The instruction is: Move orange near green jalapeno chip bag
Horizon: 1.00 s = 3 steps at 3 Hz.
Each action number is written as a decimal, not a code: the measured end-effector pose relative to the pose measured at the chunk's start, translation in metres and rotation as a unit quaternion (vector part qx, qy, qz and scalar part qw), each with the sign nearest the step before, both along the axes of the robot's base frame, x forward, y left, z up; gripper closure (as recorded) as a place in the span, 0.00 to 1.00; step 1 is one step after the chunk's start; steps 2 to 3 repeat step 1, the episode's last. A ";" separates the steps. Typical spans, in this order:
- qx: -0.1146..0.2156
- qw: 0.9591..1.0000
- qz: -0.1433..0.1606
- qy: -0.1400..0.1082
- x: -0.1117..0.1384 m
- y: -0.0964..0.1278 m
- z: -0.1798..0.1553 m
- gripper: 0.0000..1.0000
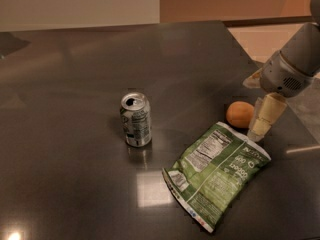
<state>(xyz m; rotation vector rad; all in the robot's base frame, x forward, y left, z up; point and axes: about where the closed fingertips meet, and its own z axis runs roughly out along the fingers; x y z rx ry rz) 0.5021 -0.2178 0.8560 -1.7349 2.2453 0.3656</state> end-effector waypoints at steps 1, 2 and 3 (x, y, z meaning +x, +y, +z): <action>0.000 1.000 0.000 0.000 0.000 0.000 0.000 0.00; 0.000 1.000 0.000 0.000 0.000 0.000 0.000 0.00; 0.000 1.000 0.000 0.000 0.000 0.000 0.000 0.00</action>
Offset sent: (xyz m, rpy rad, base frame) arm 0.0000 0.0000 0.0000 0.0000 0.0000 0.0000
